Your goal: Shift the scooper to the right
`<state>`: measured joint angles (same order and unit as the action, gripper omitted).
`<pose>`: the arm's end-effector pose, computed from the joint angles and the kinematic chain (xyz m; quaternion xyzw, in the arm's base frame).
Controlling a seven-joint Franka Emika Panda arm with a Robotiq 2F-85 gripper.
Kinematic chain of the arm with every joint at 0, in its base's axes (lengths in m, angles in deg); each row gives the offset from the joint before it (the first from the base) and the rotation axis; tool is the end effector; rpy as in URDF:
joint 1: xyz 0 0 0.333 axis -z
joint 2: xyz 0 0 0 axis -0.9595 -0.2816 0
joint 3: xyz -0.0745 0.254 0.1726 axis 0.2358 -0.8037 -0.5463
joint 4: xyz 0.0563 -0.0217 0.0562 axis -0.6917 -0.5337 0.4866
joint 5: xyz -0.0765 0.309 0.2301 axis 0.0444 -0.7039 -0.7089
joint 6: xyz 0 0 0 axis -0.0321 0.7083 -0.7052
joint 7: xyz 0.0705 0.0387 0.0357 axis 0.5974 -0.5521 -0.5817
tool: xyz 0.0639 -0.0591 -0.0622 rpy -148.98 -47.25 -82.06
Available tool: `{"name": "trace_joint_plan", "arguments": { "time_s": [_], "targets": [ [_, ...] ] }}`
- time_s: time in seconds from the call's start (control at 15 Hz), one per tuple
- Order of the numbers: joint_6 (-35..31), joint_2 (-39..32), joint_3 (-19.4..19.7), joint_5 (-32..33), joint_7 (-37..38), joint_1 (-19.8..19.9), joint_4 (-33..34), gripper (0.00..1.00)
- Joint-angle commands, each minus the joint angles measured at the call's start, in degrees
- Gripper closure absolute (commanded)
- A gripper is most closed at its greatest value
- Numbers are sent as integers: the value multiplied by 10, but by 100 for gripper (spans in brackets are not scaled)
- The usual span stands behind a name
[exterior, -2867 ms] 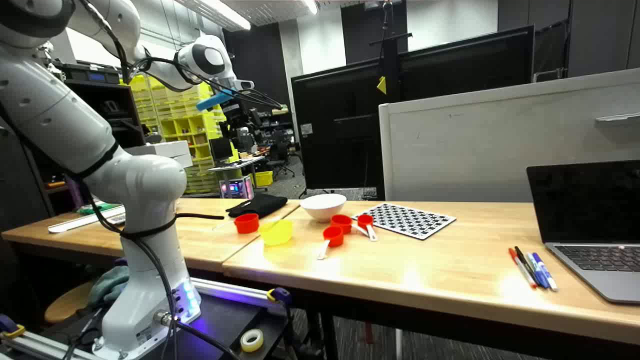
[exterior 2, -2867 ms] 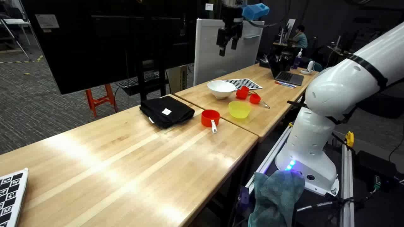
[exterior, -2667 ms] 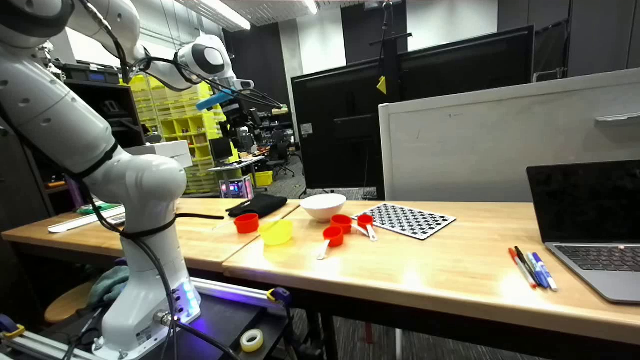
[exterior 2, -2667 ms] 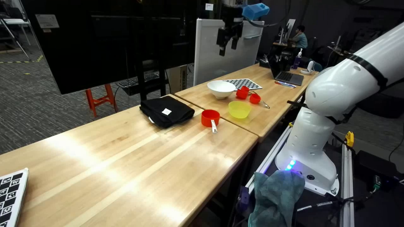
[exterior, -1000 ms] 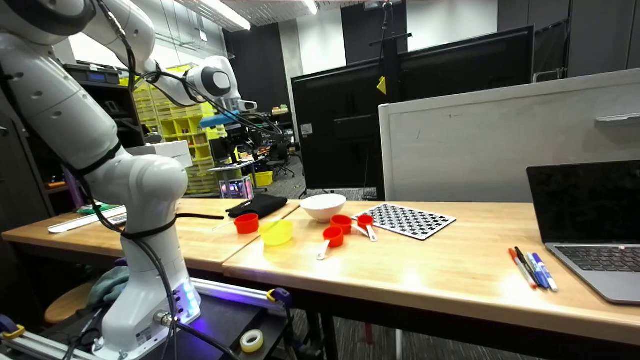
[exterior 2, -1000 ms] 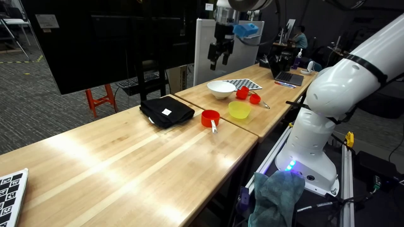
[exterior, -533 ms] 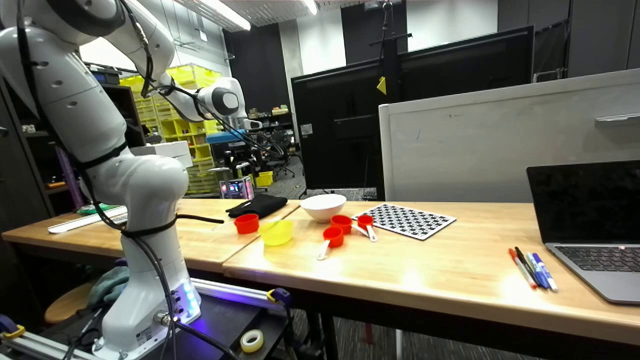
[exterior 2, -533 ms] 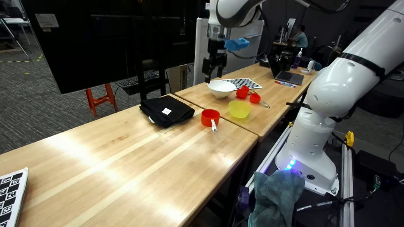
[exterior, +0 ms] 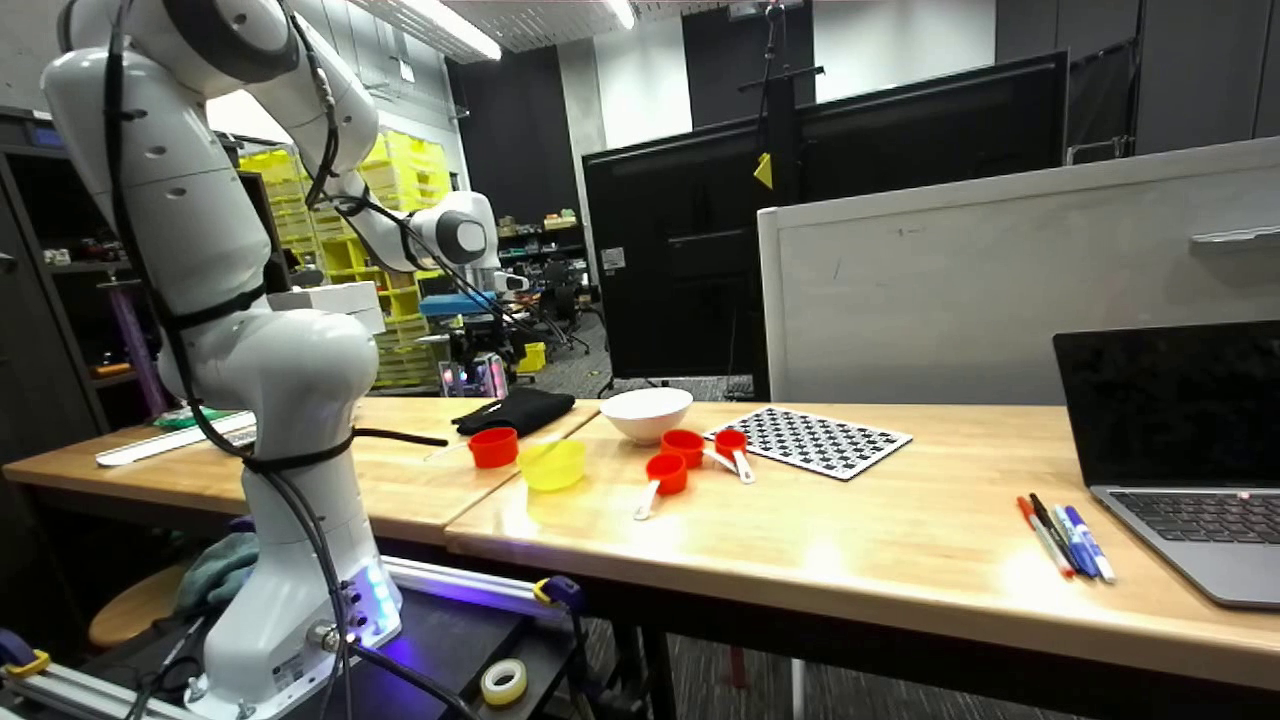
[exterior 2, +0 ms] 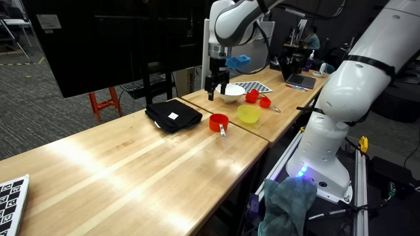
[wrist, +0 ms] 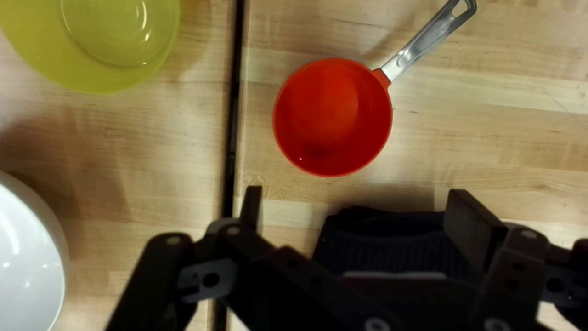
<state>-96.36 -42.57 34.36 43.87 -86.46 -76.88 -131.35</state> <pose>0.4232 0.0331 0.3505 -0.9992 -0.0352 0.0181 0.0086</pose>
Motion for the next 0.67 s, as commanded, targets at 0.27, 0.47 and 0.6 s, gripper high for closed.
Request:
{"name": "trace_joint_plan", "arguments": {
  "time_s": [0.27,0.47,0.6],
  "targets": [
    [-24,-30,-20,-23,26,-12,-15,0],
    [-24,-35,-33,-23,56,-13,-23,0],
    [-31,-36,-39,-25,73,-15,-30,0]
  ]
}}
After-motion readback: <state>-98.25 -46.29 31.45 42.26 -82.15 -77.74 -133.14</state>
